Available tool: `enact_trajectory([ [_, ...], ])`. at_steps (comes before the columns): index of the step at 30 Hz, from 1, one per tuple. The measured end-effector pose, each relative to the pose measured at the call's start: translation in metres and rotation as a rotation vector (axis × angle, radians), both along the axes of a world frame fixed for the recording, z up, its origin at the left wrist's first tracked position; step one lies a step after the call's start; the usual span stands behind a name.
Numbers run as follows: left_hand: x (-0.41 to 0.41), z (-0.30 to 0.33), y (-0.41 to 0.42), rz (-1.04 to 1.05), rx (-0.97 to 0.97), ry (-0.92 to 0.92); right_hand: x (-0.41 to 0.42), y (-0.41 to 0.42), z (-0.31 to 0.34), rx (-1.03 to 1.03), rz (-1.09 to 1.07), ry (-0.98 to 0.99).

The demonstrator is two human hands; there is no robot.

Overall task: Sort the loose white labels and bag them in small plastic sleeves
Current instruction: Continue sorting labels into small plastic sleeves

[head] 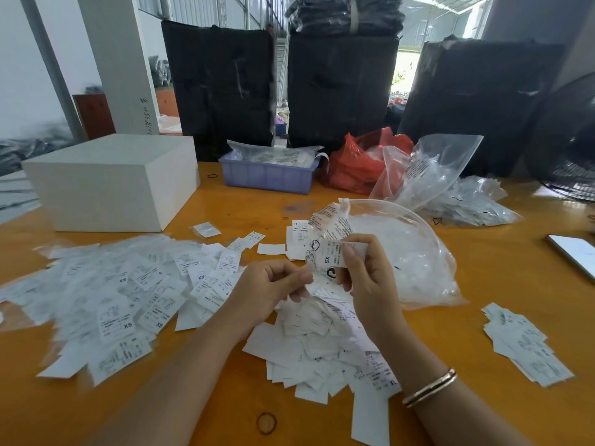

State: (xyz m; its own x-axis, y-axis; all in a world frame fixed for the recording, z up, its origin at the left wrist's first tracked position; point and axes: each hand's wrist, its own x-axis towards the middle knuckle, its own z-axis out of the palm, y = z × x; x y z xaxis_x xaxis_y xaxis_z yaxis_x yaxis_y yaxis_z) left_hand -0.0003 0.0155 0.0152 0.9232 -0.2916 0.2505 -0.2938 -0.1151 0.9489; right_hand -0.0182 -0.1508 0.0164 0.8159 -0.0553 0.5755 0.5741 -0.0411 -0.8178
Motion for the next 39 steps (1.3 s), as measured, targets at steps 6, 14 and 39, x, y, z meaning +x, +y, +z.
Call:
enact_trajectory([
  [6, 0.0004, -0.0003, -0.0014, 0.004, 0.014, 0.010, 0.0009, 0.0030, -0.0034, -0.098, 0.022, 0.037],
  [14, -0.0003, -0.0004, 0.0003, -0.007, 0.007, 0.001, 0.0007, 0.0014, -0.0004, -0.063, -0.004, 0.015],
  [39, 0.0046, -0.0038, 0.0001, 0.041, -0.041, -0.040, 0.0011, -0.0055, -0.0004, -0.020, -0.033, 0.025],
])
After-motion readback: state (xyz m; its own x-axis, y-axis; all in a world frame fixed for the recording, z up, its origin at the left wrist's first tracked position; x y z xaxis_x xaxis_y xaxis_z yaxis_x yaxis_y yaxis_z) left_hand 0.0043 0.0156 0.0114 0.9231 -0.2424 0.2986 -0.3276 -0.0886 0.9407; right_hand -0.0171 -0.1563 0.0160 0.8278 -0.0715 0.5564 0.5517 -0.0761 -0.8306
